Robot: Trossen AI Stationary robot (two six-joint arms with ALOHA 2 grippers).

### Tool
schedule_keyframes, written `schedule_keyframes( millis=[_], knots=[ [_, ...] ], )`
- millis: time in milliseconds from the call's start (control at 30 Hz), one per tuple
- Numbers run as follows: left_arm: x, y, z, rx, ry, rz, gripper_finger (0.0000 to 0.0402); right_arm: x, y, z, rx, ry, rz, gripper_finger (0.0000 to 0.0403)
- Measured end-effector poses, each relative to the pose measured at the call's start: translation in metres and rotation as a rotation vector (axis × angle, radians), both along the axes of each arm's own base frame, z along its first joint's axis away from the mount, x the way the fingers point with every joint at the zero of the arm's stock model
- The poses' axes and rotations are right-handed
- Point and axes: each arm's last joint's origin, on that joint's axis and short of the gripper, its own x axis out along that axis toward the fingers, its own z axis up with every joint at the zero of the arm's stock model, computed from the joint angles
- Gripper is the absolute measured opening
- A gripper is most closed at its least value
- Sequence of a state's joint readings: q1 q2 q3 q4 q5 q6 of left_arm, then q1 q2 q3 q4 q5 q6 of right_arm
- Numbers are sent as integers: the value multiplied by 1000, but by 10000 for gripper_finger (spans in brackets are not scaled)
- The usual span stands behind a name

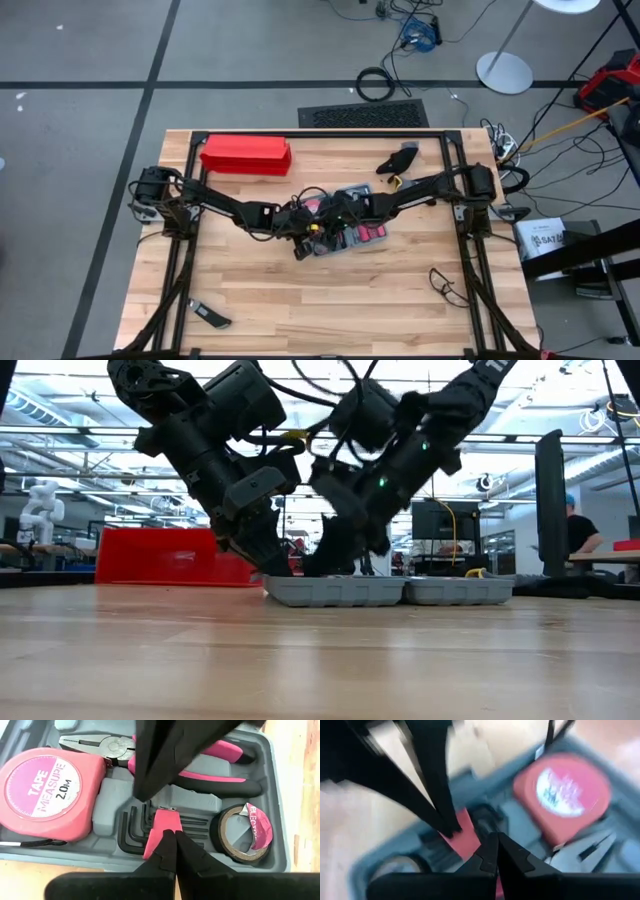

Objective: Prefit tool cases
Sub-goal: Put the orange hex key set into the gray pre-fit tool case, then close the gray pre-fit tool case

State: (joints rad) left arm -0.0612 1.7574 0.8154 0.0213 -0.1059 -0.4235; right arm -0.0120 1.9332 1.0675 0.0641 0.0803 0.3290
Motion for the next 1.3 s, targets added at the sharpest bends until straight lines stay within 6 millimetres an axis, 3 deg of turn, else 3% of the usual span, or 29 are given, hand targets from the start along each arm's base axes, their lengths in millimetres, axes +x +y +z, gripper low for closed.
schedule_keyframes(
  millis=[133,500,633,833,1033,1300],
  knots=[
    [0,-2,12,8,-33,-16,0,-3,0,26,-22,-71,8,0],
    [-8,-2,51,22,-147,-50,0,-22,8,71,-80,-93,35,0],
    [-25,-2,79,99,-168,-54,0,-53,19,90,-180,57,-25,0],
    [-68,3,118,324,-125,66,0,-127,25,116,-247,264,-263,0],
    [-82,17,135,529,-119,125,0,-179,17,107,-138,266,-449,0],
    [-91,60,131,601,26,246,0,-196,-3,79,-110,307,-574,0]
  ],
)
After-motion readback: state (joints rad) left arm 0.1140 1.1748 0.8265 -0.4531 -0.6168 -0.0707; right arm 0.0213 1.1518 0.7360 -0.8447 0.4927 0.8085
